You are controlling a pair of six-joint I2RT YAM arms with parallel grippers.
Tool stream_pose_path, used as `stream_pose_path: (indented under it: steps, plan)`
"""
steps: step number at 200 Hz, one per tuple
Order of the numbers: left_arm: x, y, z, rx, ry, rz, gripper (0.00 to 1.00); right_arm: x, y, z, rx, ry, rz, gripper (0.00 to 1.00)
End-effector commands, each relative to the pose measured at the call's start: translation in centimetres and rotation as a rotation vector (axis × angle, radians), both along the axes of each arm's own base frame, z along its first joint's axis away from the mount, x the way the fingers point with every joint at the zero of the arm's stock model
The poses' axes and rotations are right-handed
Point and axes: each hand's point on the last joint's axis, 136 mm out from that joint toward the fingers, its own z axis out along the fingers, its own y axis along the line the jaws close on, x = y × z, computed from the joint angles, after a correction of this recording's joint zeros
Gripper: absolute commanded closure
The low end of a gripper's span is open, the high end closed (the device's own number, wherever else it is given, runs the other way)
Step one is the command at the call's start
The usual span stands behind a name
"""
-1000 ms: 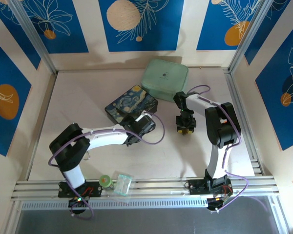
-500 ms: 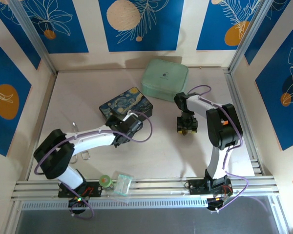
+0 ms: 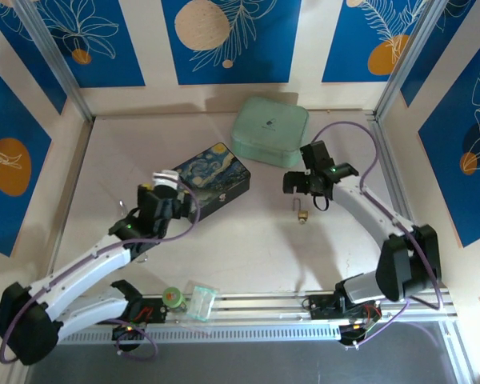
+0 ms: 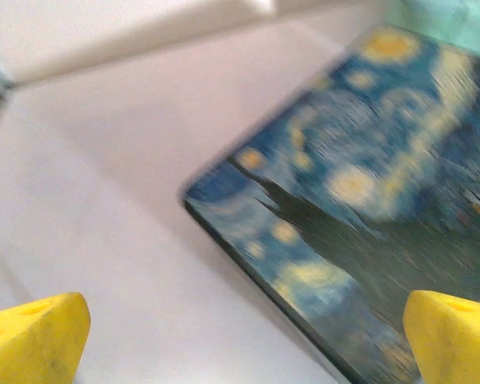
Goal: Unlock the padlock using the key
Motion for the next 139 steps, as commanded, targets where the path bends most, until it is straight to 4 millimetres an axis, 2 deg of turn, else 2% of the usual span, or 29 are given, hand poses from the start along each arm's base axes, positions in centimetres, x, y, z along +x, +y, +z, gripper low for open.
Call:
stream_pose_path:
  steps: [1,16,33,63,93,126,139]
  plan:
    - [1.5,3.3,1.9,0.024,-0.188,0.107,0.01,4.0,0.3,2.9,0.008,-0.268,0.079,0.00]
    - [2.1,5.8,1.8,0.031,-0.211,0.185,0.01,5.1,-1.0,3.1,-0.034,-0.356,0.078,0.00]
    - [2.6,8.2,1.2,0.075,-0.212,0.261,0.00,5.7,-2.8,2.2,-0.046,-0.432,0.053,0.00]
    - [4.0,10.8,-1.8,0.061,-0.199,0.291,0.00,6.0,-5.2,1.1,-0.017,-0.549,0.010,0.00]
    - [5.4,12.2,-4.5,0.025,-0.180,0.284,0.00,5.5,-7.2,-0.4,-0.007,-0.602,-0.013,0.00]
    - [6.8,13.5,-7.7,-0.120,-0.186,0.282,0.00,4.7,-8.2,-1.4,0.083,-0.626,-0.025,0.00]
    - [7.3,13.4,-7.8,-0.124,-0.231,0.267,0.00,4.5,-8.3,-1.8,0.099,-0.642,-0.022,0.00]
